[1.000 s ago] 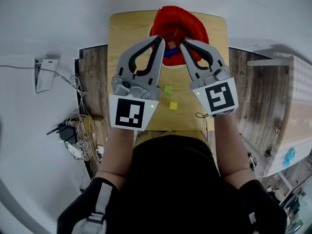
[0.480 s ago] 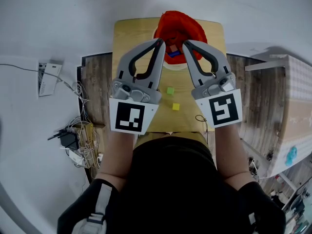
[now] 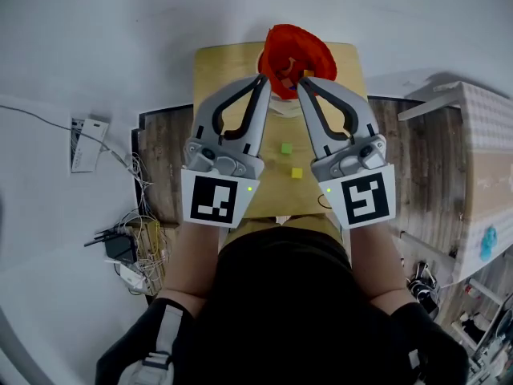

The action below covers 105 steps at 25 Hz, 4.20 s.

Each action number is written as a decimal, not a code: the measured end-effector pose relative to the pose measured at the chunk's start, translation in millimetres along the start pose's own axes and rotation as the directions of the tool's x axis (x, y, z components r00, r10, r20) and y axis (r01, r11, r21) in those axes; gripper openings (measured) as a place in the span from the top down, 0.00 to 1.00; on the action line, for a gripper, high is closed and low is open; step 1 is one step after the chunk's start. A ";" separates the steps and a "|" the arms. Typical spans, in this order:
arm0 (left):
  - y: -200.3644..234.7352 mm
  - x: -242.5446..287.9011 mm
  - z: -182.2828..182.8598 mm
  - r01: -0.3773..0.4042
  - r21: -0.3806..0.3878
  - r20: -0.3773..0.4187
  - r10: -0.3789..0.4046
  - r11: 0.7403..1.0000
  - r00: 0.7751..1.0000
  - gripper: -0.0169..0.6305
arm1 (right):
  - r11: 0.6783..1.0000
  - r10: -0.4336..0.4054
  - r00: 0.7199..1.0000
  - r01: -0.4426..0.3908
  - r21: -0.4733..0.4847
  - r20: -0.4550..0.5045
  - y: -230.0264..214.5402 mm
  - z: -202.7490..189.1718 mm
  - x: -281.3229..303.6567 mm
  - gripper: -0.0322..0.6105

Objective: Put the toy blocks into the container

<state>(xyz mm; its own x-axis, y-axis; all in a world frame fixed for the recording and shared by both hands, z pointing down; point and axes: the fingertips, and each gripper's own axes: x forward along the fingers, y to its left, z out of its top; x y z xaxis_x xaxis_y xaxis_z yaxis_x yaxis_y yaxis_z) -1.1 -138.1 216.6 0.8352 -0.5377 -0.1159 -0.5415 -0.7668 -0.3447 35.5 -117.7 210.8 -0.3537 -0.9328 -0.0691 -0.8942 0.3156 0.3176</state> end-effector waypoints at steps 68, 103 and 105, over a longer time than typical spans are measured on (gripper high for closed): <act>-76.8 -107.8 -32.4 -0.087 -0.035 -0.157 0.080 0.996 0.984 0.96 | 0.966 0.202 0.979 -0.193 0.171 -0.035 109.1 -50.8 -76.7 0.90; -69.9 -93.1 -139.5 -0.047 -0.160 -0.271 0.002 0.986 0.963 0.96 | 0.909 0.382 0.867 -0.292 0.296 -0.321 155.4 -184.1 -44.1 0.86; -68.6 -91.6 -139.2 -0.051 -0.163 -0.269 0.005 0.985 0.963 0.96 | 0.888 0.440 0.812 -0.330 0.322 -0.383 169.8 -209.8 -43.1 0.72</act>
<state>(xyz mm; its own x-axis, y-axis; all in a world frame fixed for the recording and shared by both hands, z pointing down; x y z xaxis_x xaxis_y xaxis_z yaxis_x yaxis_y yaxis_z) -53.9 -85.1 380.5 0.7755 -0.6161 0.1376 -0.5917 -0.7854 -0.1817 -43.6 -60.5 466.1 -0.5760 -0.6853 0.4456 -0.7654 0.6436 0.0005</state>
